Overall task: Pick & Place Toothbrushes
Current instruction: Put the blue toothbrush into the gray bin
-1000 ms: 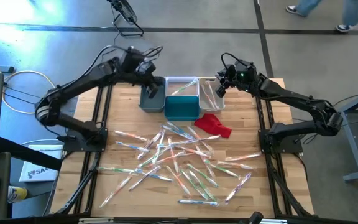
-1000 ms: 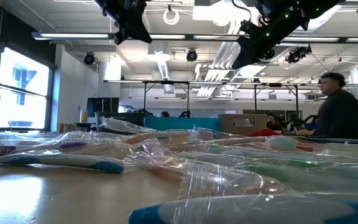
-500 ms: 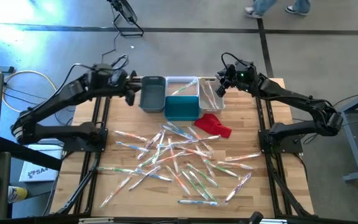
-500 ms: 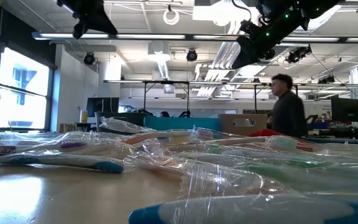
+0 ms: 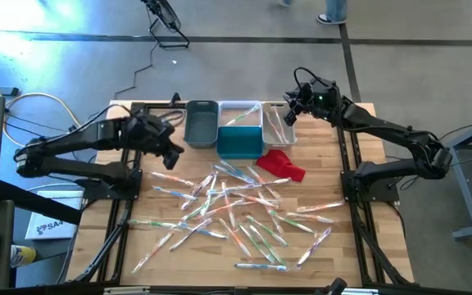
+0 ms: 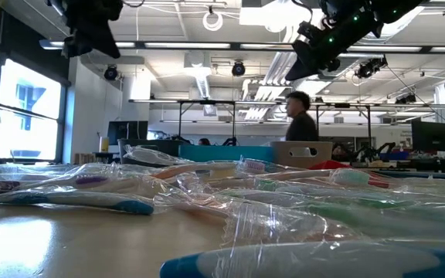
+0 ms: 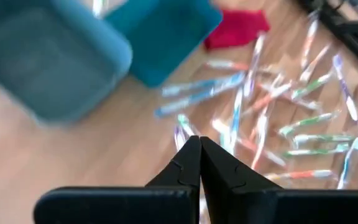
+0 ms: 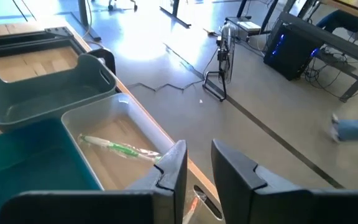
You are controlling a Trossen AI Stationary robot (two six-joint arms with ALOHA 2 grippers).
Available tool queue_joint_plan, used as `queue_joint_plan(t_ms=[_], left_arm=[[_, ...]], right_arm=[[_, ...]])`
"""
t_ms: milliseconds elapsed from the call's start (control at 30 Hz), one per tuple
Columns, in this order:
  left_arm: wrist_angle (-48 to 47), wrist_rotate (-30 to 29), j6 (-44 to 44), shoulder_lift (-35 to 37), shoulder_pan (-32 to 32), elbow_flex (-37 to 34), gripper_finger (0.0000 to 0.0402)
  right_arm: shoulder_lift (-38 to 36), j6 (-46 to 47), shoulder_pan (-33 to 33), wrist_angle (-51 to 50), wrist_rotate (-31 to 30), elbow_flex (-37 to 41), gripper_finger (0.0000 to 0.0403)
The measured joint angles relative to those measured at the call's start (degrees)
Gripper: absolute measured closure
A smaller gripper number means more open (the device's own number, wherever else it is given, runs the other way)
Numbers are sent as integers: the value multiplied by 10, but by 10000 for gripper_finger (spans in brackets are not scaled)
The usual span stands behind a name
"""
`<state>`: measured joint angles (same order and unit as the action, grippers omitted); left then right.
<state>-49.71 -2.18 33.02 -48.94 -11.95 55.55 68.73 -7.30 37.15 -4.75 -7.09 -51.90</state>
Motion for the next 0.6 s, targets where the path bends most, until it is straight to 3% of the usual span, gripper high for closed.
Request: queue_joint_plan(t_ms=[300,600], left_arm=[[-38,-16,259,-2,95,0,401],[-123,-59,573,-65,182,0,401]], right_arm=[[0,0,0,5,37,0,336],[0,0,0,7,93,0,336]])
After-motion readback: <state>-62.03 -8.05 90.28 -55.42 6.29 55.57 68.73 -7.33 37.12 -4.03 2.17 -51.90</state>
